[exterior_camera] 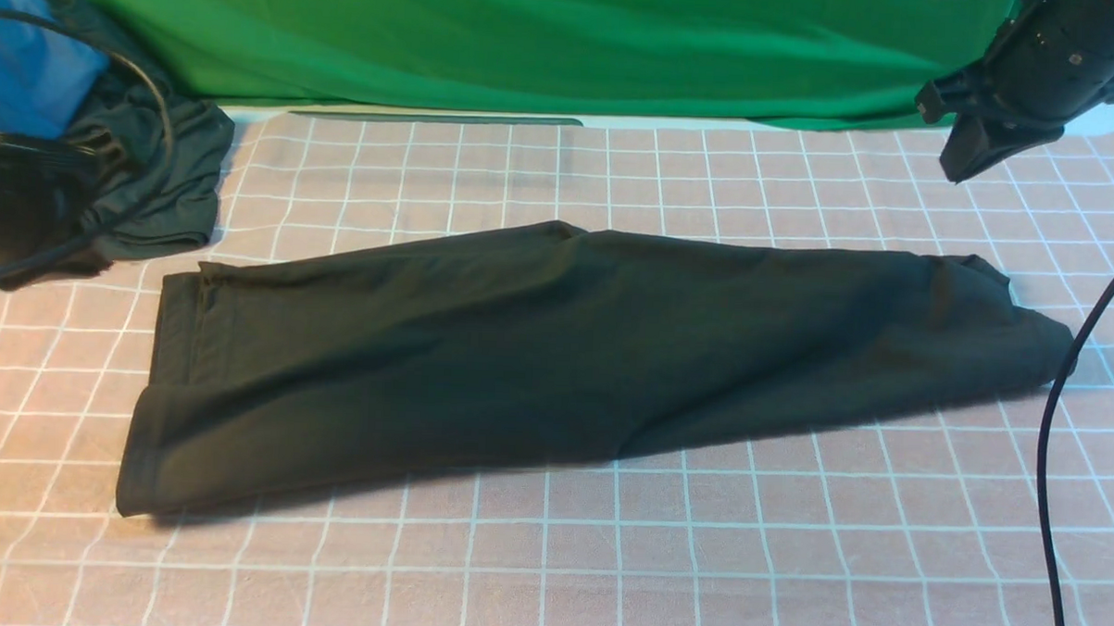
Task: Fold a long-sleeved shirt over a pink coffee tablecloth.
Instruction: 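Pull the folded dark garment lengthwise by its ends to straighten it flat on the table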
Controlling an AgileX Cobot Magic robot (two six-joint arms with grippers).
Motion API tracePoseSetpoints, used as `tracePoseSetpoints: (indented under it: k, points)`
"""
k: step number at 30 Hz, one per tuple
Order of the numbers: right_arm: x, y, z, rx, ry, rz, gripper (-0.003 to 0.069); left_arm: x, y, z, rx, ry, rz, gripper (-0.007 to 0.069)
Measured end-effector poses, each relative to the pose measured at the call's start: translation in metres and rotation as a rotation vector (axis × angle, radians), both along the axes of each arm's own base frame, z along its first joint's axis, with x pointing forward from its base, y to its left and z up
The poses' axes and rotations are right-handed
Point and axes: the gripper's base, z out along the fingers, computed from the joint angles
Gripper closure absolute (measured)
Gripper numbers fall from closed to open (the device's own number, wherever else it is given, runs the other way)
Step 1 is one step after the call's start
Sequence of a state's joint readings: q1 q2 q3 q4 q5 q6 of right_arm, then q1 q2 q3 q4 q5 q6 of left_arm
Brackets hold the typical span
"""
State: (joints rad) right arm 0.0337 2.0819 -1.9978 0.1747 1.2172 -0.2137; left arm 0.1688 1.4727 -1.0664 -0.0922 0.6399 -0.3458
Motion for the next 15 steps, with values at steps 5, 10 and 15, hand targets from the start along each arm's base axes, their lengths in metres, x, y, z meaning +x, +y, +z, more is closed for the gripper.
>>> tracePoseSetpoints:
  k: [5, 10, 15]
  points:
    - [0.000, 0.003, 0.000, 0.023, 0.001, 0.003, 0.0596, 0.046, 0.008, -0.046, -0.003, -0.050, 0.010, 0.0469]
    - [0.000, 0.007, 0.000, 0.020, -0.002, 0.025, 0.0589, 0.071, 0.013, -0.086, 0.000, -0.063, 0.034, 0.0283]
    - [-0.001, 0.013, 0.000, 0.020, -0.004, 0.047, 0.0589, 0.083, 0.007, -0.121, 0.018, -0.044, 0.002, 0.0119]
